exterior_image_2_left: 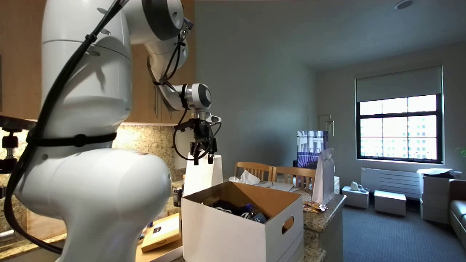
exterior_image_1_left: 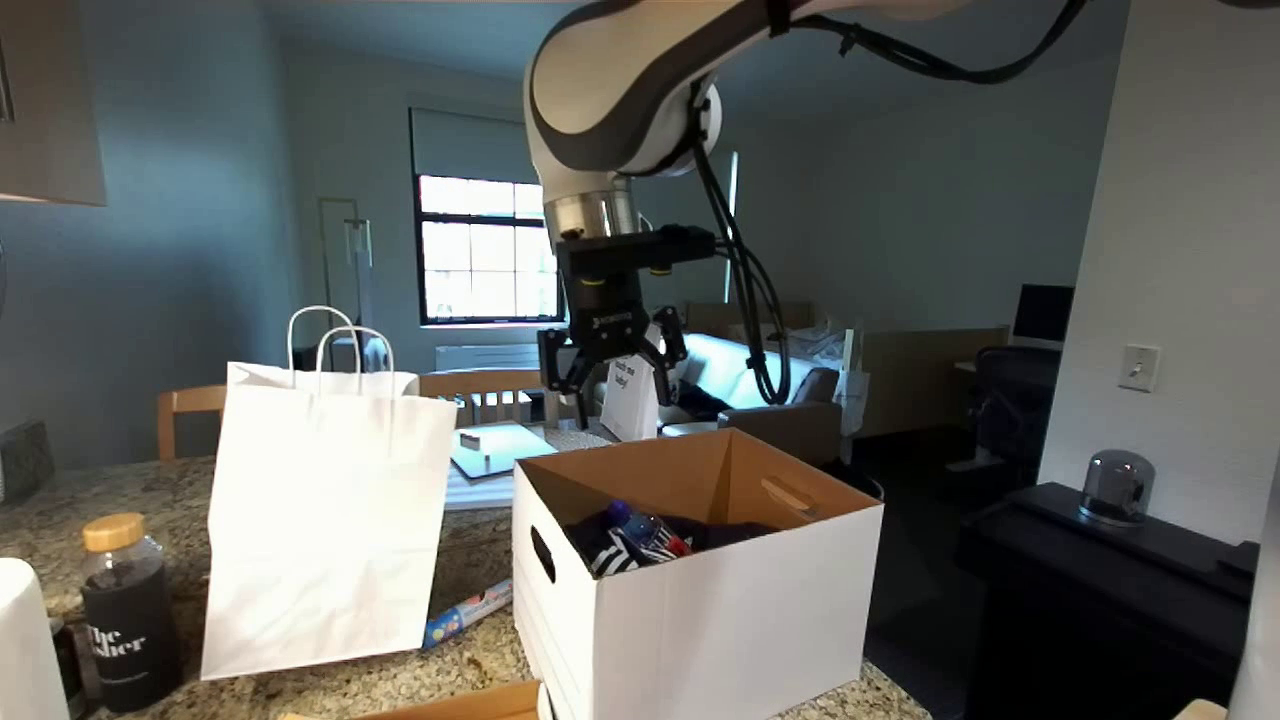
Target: Remove three bottles from the box
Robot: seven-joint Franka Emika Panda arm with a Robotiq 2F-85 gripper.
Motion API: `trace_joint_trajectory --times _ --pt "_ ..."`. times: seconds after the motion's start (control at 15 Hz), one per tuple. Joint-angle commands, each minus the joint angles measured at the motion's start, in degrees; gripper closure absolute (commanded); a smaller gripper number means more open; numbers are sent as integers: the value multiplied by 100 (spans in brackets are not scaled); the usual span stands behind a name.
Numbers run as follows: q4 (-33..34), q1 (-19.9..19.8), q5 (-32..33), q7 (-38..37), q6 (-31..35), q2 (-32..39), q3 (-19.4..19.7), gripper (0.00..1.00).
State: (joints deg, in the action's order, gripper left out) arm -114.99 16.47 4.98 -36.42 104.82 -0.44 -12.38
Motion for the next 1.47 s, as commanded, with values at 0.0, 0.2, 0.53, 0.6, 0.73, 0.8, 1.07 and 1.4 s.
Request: trace_joint_trajectory --times 0.0,0.2,0.53,0.6,0.73,0.8,1.07,1.4 --pt "-427 -262 -89 -204 136 -239 72 0" --pt "-390 -468 -64 13 -11 -201 229 0" --pt "-223 -589 -10 111 -47 -32 306 0" --pt "-219 -594 -10 111 -47 -26 308 0" --pt "-218 -582 -10 110 -47 -12 285 0" --pt "-218 -575 -10 110 -47 -10 273 0" --pt "-195 -557 6 64 -49 47 253 0" --pt "-329 -539 -886 89 982 401 240 0"
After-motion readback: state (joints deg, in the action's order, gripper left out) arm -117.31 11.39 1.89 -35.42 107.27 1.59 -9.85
